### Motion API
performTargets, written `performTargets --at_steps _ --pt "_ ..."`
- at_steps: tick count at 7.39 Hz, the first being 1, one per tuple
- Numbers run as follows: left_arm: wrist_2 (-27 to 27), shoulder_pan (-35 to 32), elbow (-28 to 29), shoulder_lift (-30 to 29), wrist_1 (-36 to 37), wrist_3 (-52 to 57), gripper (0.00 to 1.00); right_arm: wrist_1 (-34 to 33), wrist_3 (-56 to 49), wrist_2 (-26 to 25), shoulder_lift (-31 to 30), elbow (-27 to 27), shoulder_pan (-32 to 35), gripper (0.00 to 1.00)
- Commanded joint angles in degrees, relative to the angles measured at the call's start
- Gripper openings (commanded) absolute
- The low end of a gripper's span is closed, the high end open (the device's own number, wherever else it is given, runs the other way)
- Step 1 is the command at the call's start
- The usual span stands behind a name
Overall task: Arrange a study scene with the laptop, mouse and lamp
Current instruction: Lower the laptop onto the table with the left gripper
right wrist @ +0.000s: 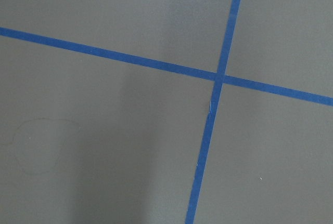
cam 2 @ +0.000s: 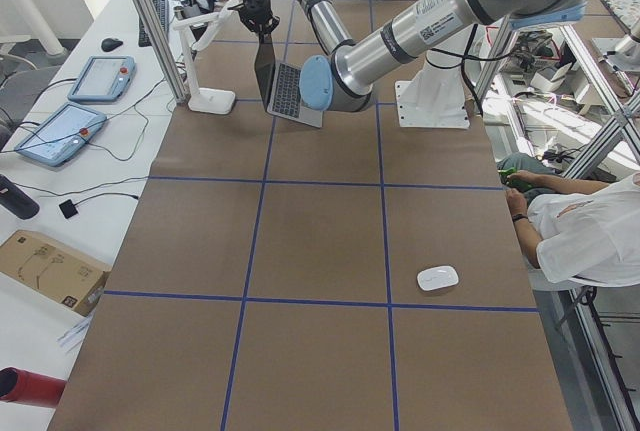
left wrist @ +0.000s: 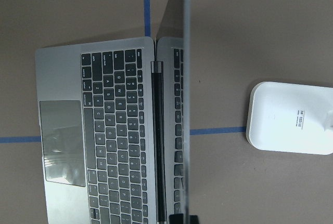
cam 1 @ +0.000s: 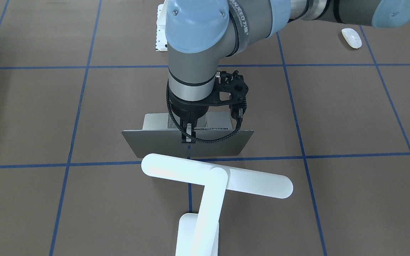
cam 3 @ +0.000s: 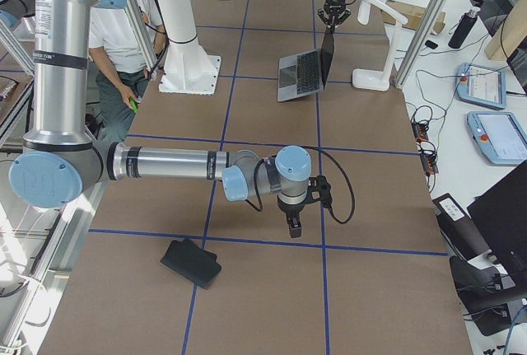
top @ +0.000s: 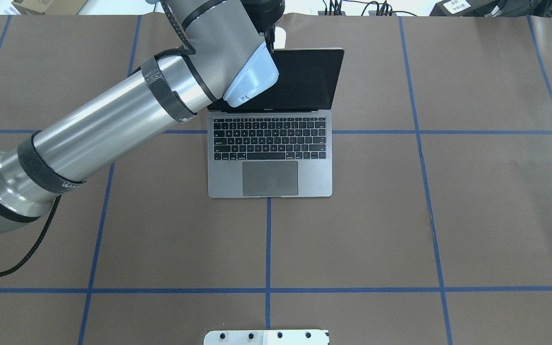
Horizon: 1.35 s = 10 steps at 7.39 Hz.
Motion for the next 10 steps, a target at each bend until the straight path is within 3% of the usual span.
performTargets --at_steps 1,10 --pt "1.2 -0.1 2.5 -0.1 -2.0 -0.2 0.0 -0.1 0.0 0.0 0.0 -0.5 0.0 0.99" --pt "2.9 0.3 4.2 0.5 -3.7 -2.8 0.0 -0.1 0.1 0.1 0.0 -0.9 0.0 0.99"
